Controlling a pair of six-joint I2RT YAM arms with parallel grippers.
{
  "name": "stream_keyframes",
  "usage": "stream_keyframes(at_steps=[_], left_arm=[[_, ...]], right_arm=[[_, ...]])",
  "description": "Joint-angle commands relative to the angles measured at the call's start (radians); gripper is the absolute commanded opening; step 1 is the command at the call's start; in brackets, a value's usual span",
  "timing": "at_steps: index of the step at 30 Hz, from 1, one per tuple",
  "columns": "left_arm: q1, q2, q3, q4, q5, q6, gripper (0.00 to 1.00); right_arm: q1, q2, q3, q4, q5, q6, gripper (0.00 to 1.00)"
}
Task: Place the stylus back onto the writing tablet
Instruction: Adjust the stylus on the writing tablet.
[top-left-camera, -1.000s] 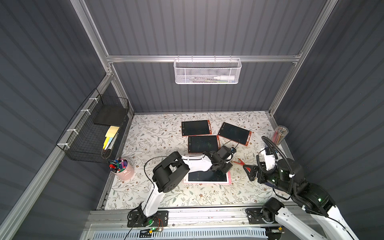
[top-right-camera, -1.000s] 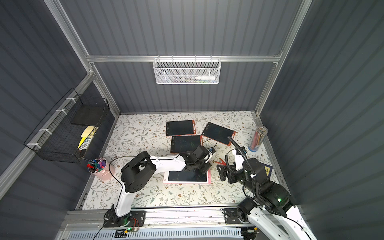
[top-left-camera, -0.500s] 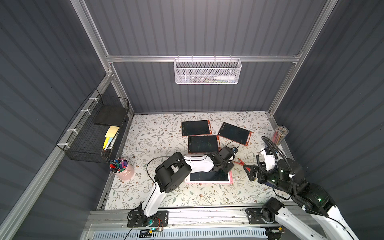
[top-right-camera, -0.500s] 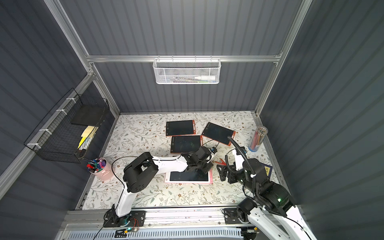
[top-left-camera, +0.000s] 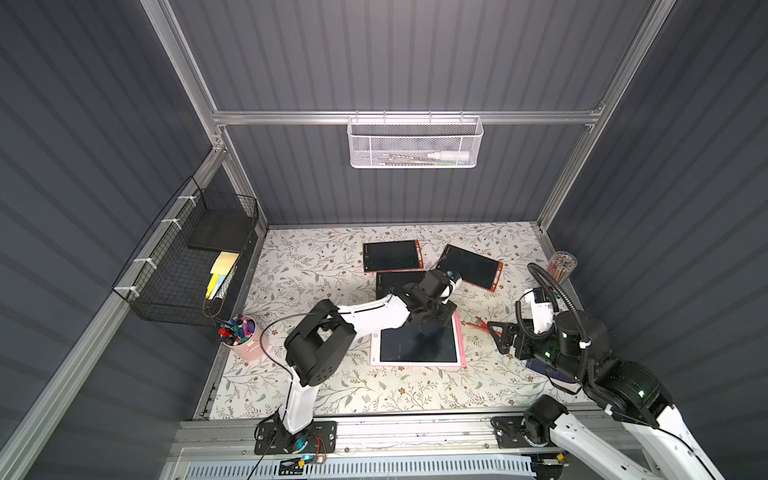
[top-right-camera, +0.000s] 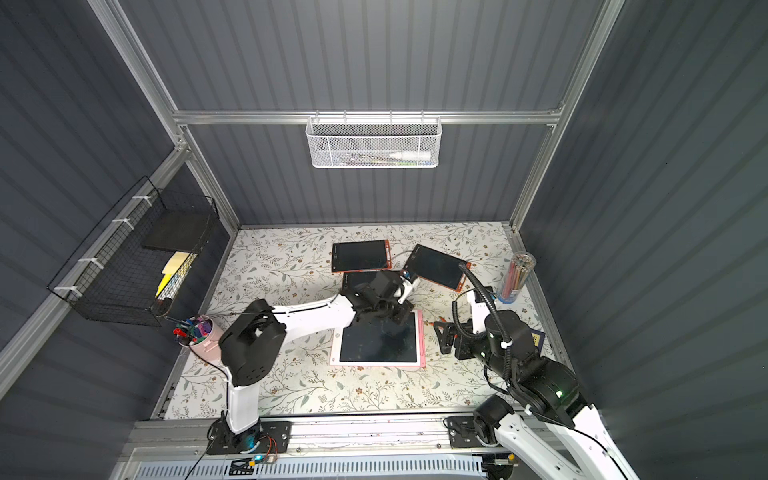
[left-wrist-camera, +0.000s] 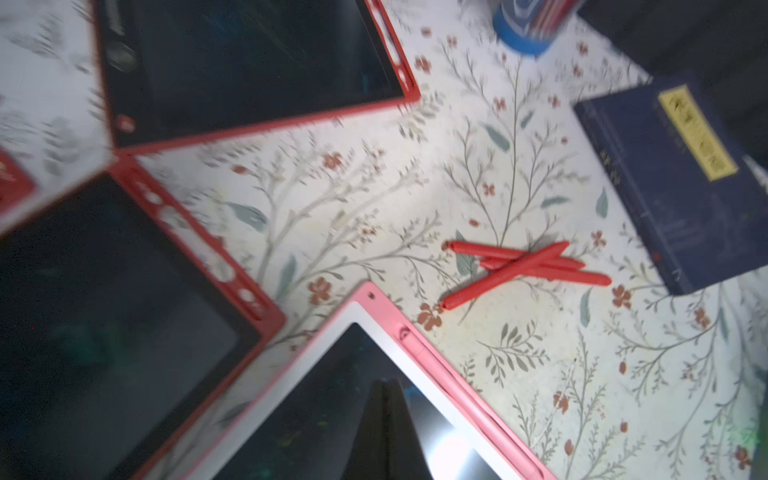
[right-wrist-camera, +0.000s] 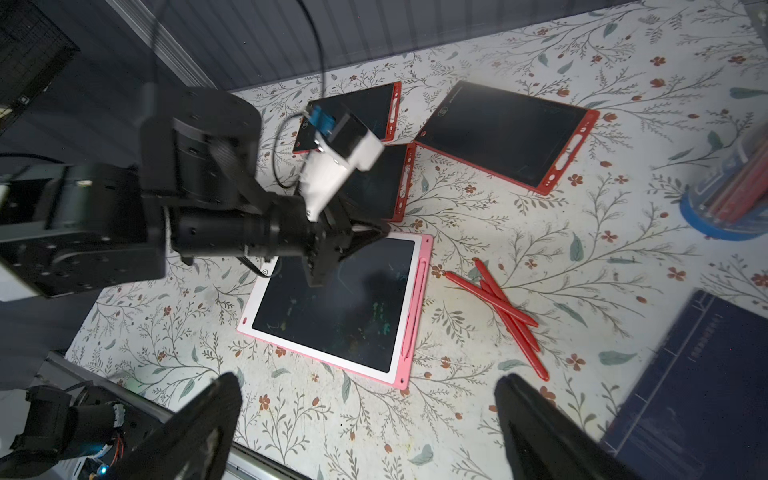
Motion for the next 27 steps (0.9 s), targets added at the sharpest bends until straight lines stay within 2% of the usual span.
stream_keyframes(at_steps=[1,3,7,9,11,13,16,24,25,27], left_arm=[[0.027,-0.084,-0.073,0.051,0.058,0.018,0.00],[0.042,-0.128,-0.151,0.093,0.106,0.061,0.00],[0.062,-0.236,-0.246,0.157,0.141,0.089,0.00],[0.063,-0.291,-0.287,0.187,0.156,0.085,0.05],[0.063,-0.342,-0.324,0.205,0.182,0.089,0.14],[0.063,-0.383,-0.356,0.220,0.225,0.092,0.29],[0.063,-0.438,-0.403,0.254,0.270,0.068,0.45],[0.056,-0.539,-0.521,0.359,0.368,-0.002,0.90],[0.054,-0.551,-0.529,0.364,0.377,-0.010,0.99],[0.052,-0.571,-0.546,0.372,0.392,-0.025,0.99]], right_arm=[[0.002,0.033,0.021,-0.016,0.034,0.064,0.89],[0.002,0.057,0.017,-0.020,0.023,0.086,0.82],[0.001,0.114,-0.012,-0.014,0.015,0.127,0.60],[0.003,0.142,-0.035,0.001,0.011,0.141,0.52],[0.002,0.184,-0.057,0.018,0.016,0.155,0.37],[0.002,0.230,-0.069,0.034,0.010,0.162,0.25],[0.002,0.316,-0.073,0.045,0.001,0.160,0.02],[0.002,0.597,-0.045,0.099,-0.040,0.169,0.00],[0.002,0.634,-0.038,0.107,-0.050,0.170,0.00],[0.001,0.720,-0.019,0.109,-0.060,0.177,0.00]])
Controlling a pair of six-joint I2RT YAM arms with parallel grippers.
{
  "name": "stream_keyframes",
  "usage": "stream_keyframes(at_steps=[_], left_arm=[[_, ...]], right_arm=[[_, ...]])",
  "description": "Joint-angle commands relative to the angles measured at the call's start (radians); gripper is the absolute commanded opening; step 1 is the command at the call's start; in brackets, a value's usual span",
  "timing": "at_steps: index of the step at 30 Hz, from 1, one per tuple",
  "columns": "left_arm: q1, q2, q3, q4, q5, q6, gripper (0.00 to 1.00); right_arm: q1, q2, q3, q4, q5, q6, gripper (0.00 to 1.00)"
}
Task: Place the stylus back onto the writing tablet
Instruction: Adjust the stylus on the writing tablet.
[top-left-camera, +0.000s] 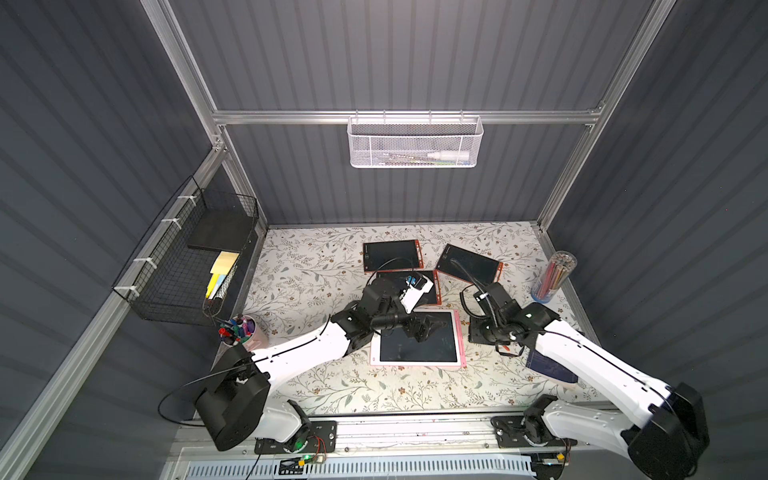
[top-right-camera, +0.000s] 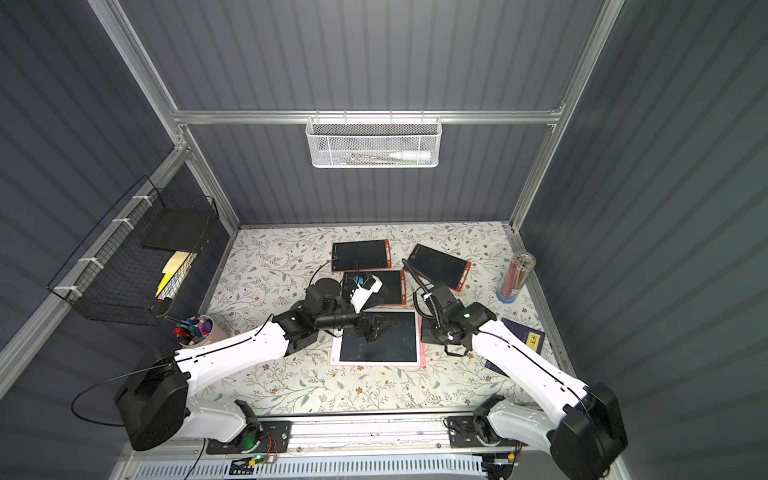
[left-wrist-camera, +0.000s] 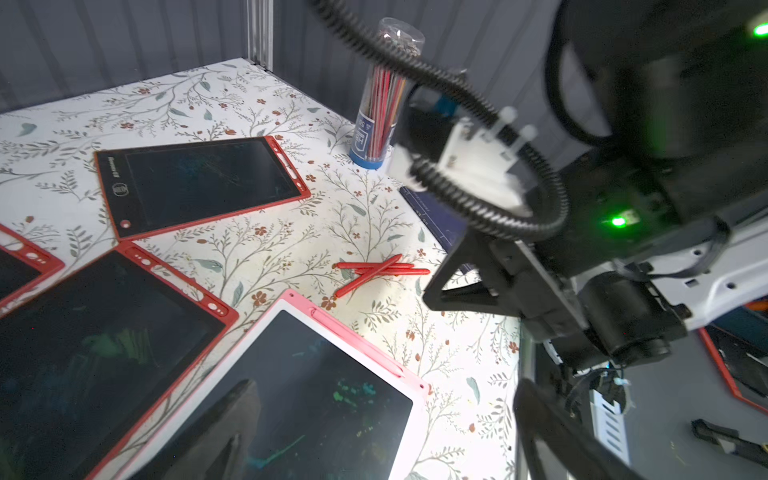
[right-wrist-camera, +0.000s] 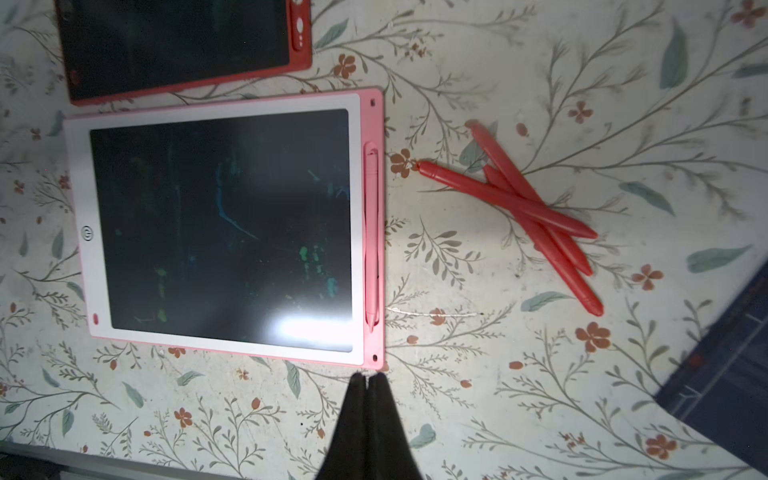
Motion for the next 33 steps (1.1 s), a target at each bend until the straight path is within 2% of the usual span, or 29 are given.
stream_keyframes(at_steps=[1,8,15,33], left_arm=[[-0.007,-0.051,-0.039,0.068,0.070,-0.040,0.99],[-0.036,-0.112,-0.108,0.110,0.051,-0.088,0.99],[-0.040,-0.101,-0.115,0.120,0.049,-0.087,0.99],[-0.043,-0.064,-0.116,0.126,0.070,-0.081,0.99]], right_arm=[[0.001,0.101,0.038,0.027,-0.026,0.017,0.00],[-0.001,0.273,0.064,0.099,-0.049,0.004,0.00],[-0.004,0.371,0.070,0.143,-0.047,0.000,0.00],[-0.043,0.400,0.056,0.172,-0.013,0.002,0.00]])
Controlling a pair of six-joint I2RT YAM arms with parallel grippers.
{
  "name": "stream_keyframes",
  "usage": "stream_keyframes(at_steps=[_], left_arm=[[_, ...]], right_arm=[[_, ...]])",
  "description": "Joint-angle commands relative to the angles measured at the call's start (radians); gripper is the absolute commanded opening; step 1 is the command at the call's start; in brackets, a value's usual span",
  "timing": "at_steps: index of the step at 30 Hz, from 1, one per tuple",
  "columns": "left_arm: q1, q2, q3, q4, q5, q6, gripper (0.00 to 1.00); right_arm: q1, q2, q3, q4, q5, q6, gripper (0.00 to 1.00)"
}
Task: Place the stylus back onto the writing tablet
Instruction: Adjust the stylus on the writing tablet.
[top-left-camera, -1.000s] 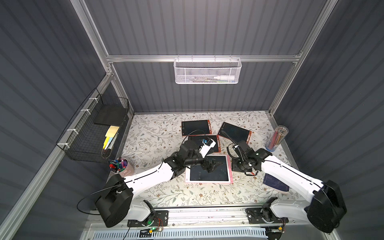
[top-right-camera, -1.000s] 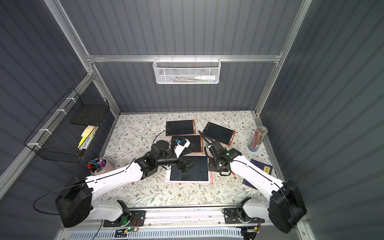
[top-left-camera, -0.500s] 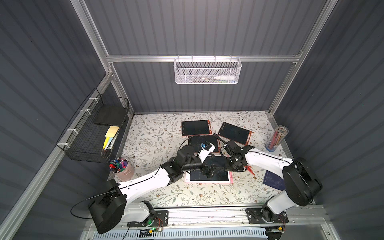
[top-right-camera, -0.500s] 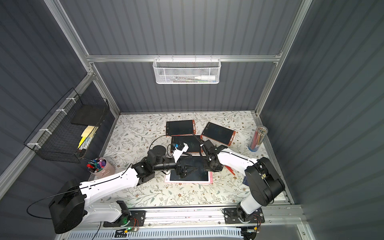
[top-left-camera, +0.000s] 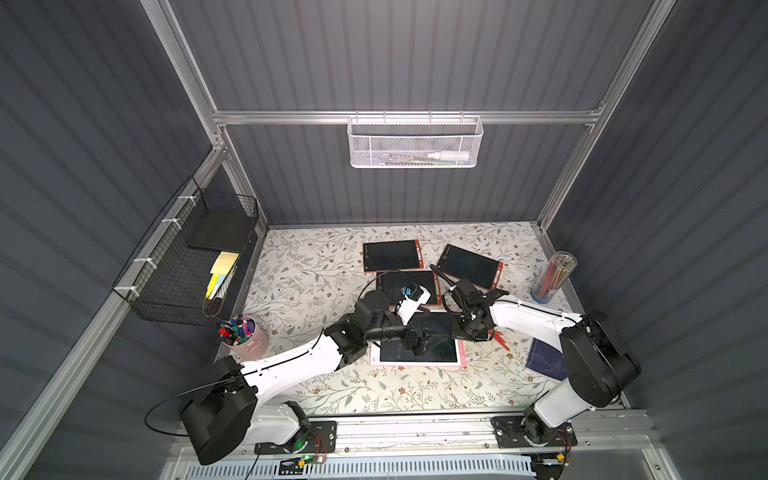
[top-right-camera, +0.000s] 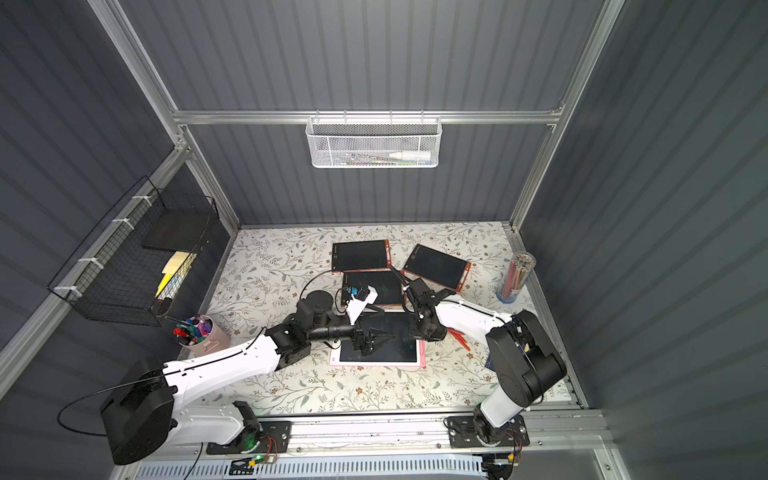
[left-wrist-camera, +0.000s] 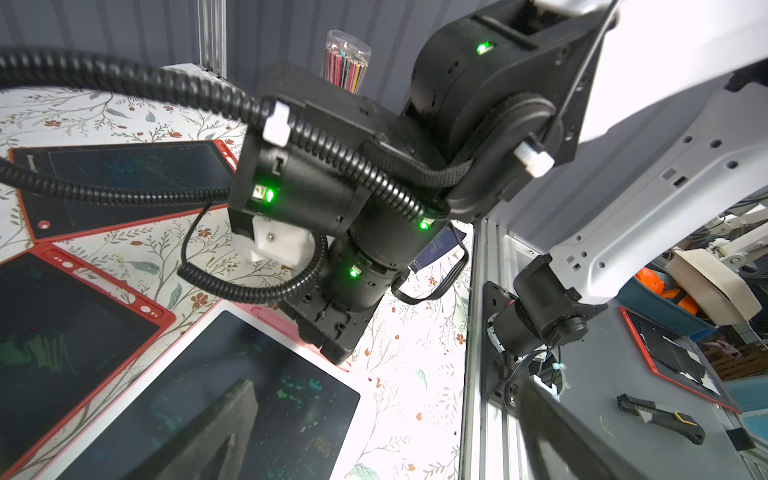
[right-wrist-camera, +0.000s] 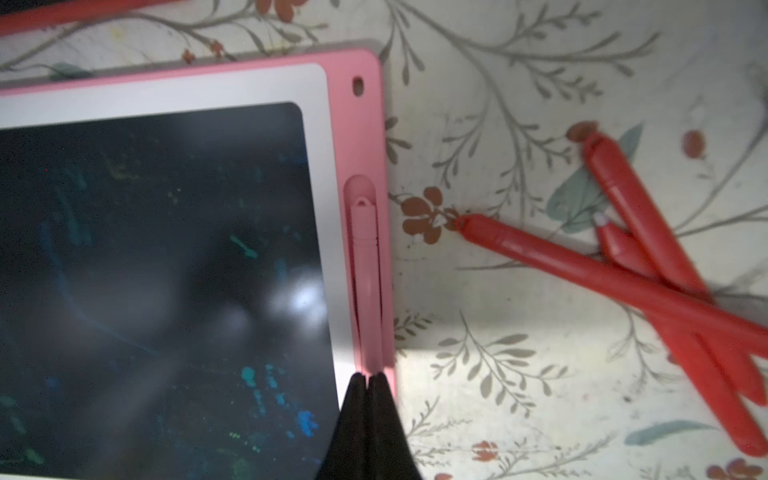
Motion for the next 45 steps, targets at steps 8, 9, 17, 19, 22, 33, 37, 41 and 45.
stream_keyframes(at_steps=[8,9,17,19,22,33,37,41,45], left_arm=[[-0.002,0.019,-0.009,0.020,0.025,-0.003,0.99],[-0.003,0.021,-0.009,0.020,0.025,-0.003,0.99],[-0.002,0.034,-0.009,0.019,0.026,-0.003,0.99],[-0.003,0.035,-0.009,0.019,0.028,-0.003,0.99],[-0.003,0.035,-0.010,0.021,0.029,-0.003,0.99],[-0.002,0.047,-0.009,0.019,0.029,-0.003,0.99],[-0.002,0.051,-0.009,0.019,0.031,-0.002,0.99],[-0.003,0.050,-0.010,0.019,0.030,-0.003,0.99],[-0.002,0.050,-0.012,0.021,0.028,-0.003,0.99]], right_arm=[[-0.020,0.032,-0.003,0.021,0.018,0.005,0.00],[-0.021,0.034,-0.003,0.017,0.024,0.004,0.00],[-0.021,0.043,-0.032,0.030,0.017,0.014,0.00],[-0.022,0.051,-0.040,0.037,0.016,0.019,0.00],[-0.022,0.060,-0.046,0.036,0.020,0.023,0.00],[-0.022,0.085,-0.039,-0.055,0.115,0.058,0.00],[-0.021,0.107,-0.046,-0.050,0.096,0.055,0.00],[-0.018,0.138,-0.059,-0.027,0.061,0.054,0.00],[-0.009,0.164,-0.063,-0.021,0.046,0.058,0.00]])
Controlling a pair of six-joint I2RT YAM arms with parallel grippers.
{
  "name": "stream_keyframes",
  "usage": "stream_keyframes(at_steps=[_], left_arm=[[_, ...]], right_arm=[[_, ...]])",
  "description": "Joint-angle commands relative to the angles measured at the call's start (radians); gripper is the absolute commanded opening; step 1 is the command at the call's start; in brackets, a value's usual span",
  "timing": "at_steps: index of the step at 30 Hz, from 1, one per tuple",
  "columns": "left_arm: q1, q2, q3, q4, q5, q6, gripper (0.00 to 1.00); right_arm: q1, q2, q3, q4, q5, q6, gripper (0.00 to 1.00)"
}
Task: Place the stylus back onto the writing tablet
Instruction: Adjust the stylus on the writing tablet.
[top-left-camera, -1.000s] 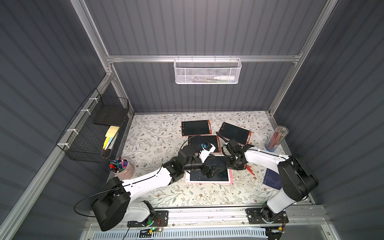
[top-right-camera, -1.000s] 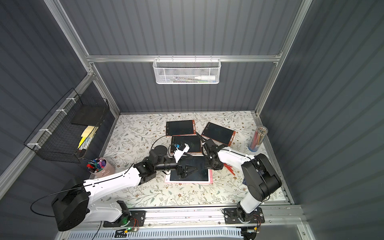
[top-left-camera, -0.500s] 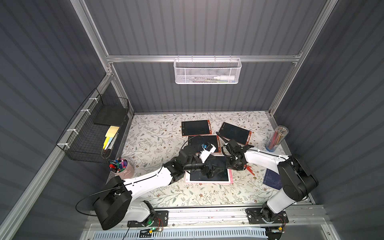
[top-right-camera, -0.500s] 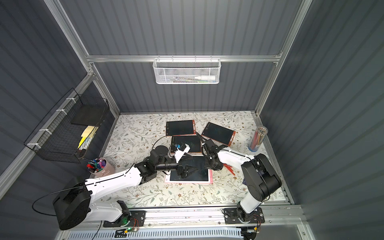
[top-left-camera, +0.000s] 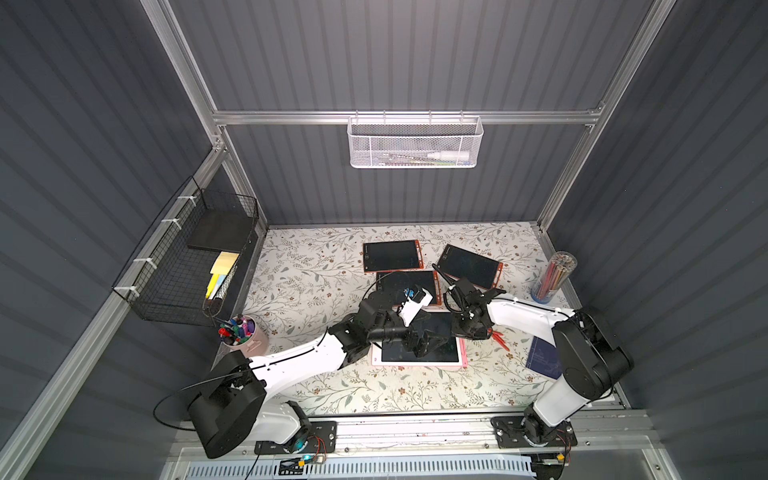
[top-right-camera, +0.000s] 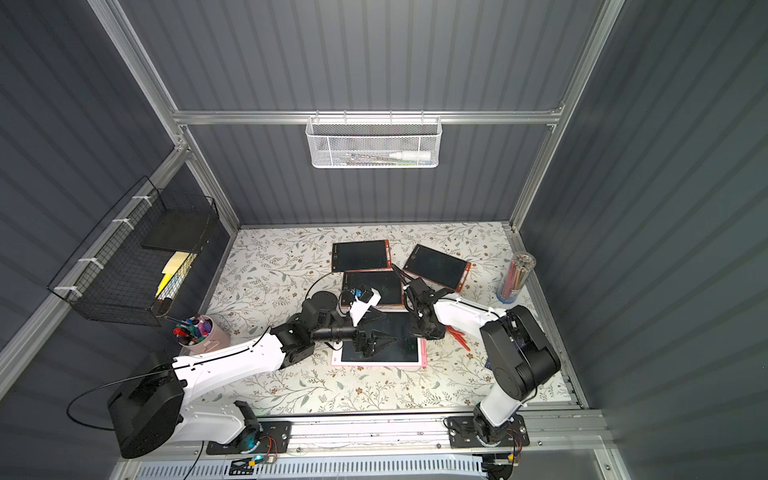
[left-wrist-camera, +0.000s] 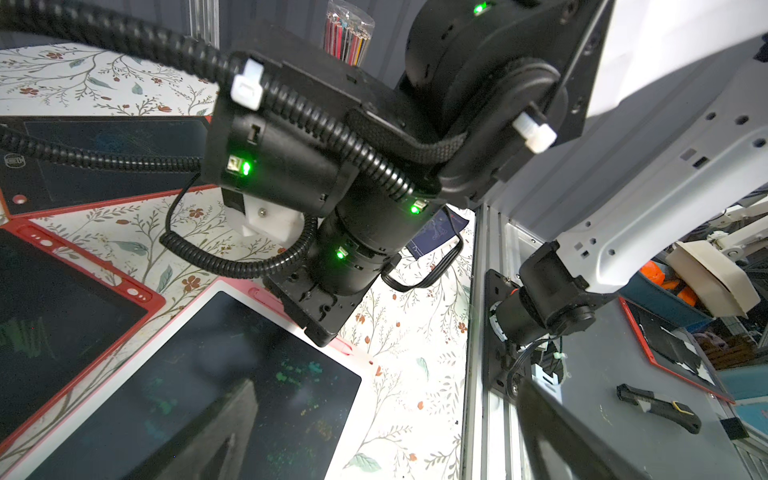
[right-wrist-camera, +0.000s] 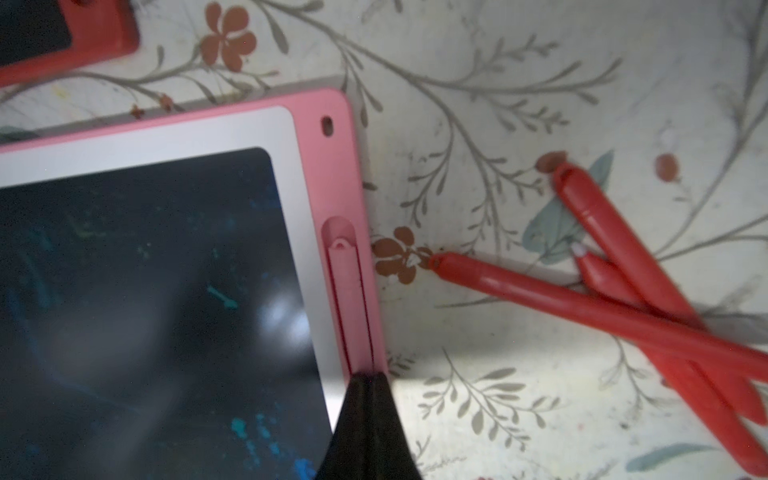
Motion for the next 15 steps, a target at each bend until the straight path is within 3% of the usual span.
stream_keyframes(at_steps=[1,15], left_arm=[[-0.002,0.012,-0.011,0.019,0.015,-0.004,0.99],[-0.003,0.006,-0.010,0.019,0.013,-0.004,0.99]], right_arm=[[0.006,0.100,-0.069,-0.043,0.002,0.018,0.00],[0.002,-0.107,0.037,-0.122,0.000,-0.027,0.00]])
